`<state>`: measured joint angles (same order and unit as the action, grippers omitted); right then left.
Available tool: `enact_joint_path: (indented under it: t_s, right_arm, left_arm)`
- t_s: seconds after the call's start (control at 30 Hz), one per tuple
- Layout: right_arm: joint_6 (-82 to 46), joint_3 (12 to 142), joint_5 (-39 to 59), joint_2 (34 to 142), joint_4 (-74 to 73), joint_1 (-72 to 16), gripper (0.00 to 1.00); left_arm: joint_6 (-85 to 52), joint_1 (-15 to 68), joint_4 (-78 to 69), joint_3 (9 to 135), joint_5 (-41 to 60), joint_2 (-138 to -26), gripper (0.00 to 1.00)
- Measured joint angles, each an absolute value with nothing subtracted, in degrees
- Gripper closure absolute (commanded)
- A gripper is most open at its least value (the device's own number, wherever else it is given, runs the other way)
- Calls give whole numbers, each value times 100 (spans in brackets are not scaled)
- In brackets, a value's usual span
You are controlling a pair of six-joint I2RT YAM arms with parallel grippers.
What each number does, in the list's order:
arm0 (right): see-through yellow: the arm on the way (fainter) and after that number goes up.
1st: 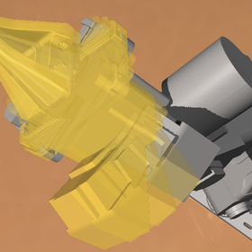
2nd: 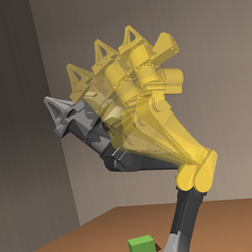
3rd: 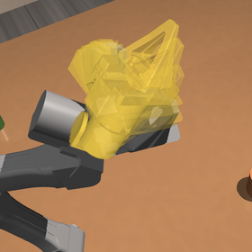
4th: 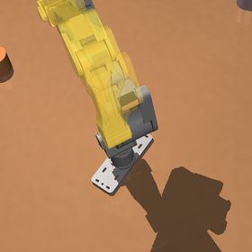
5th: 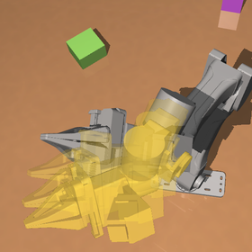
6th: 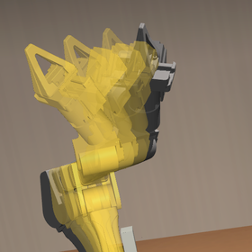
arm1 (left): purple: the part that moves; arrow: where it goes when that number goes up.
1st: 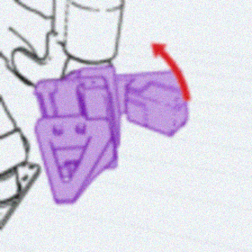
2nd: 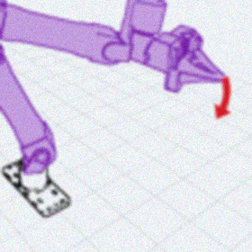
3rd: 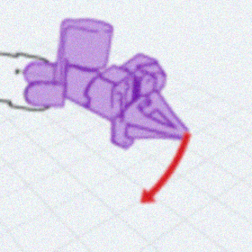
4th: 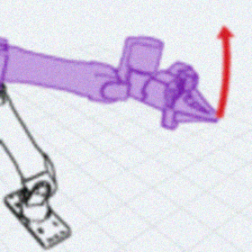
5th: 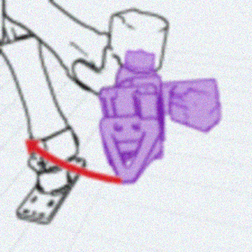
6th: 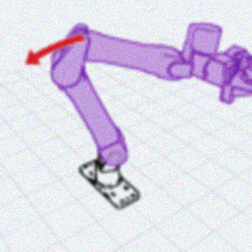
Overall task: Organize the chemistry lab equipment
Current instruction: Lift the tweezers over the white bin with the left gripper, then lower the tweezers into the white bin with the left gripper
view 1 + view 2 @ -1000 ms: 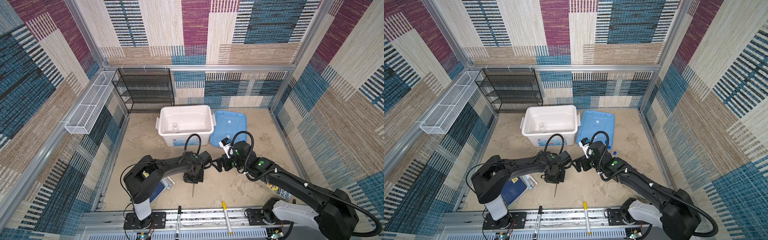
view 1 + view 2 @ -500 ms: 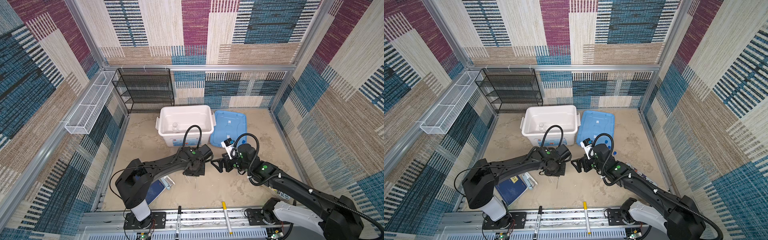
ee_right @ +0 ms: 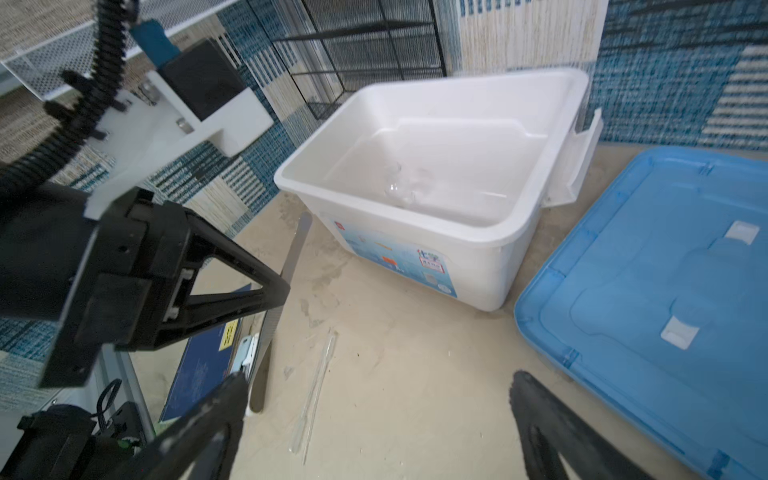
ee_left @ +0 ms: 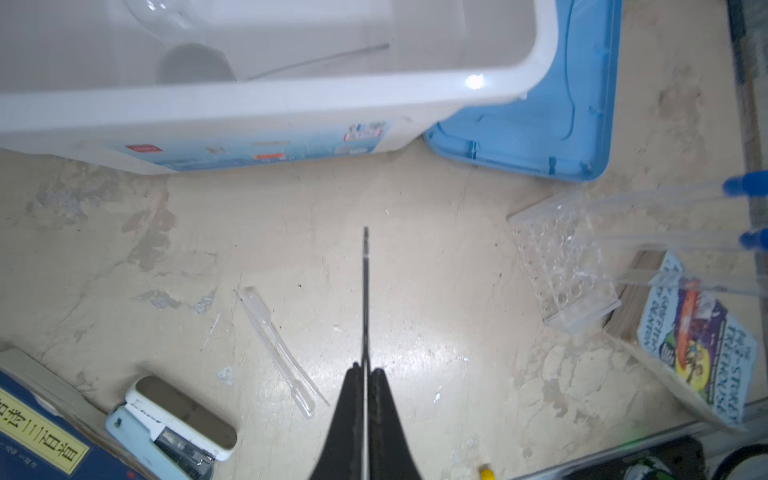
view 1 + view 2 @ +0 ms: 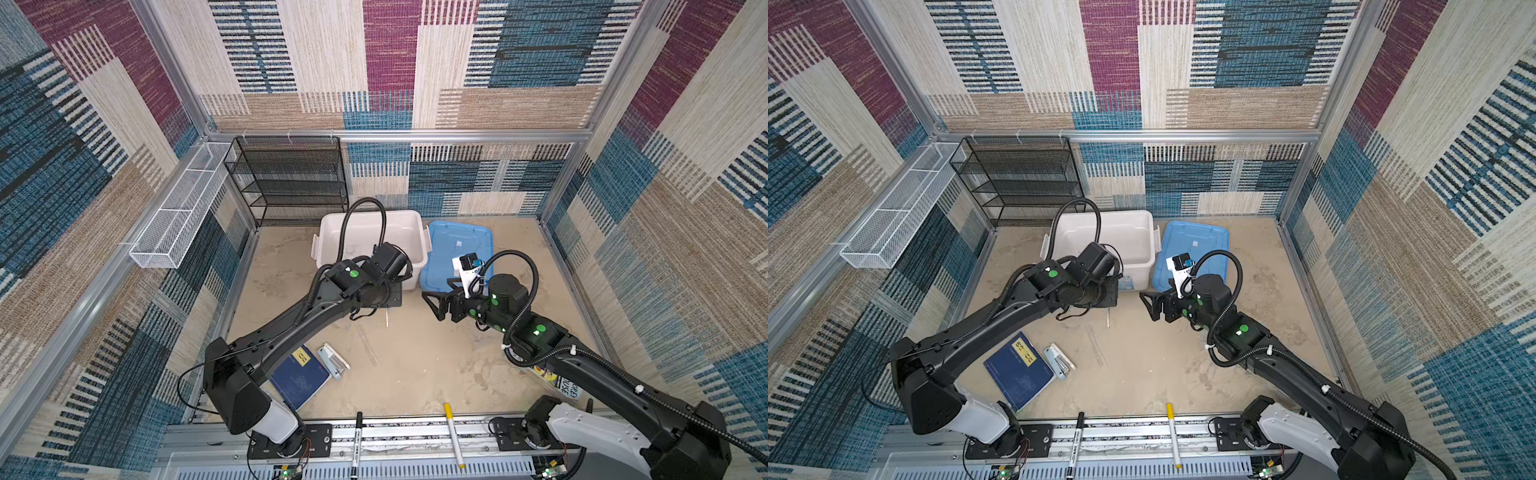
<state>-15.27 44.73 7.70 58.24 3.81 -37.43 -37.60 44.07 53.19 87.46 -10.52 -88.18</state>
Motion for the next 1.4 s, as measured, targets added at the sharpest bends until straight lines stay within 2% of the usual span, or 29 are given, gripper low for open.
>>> enact_joint_path:
  t_s: [0.53, 1.03, 1.4]
  right_arm:
    - [-1321, 6508, 1164, 7769, 434, -3347, 1]
    - [-1317, 7572, 1334, 9028, 419, -3061, 0]
    - [-1022, 8276, 1391, 9824, 454, -3041, 1]
  left_arm:
    - [-2585, 3096, 5474, 10866, -939, -9756, 100]
    - [-2279, 2515, 5509, 12980, -556, -11898, 100]
    - [-2204, 2397, 5481, 13294, -408, -12742, 100]
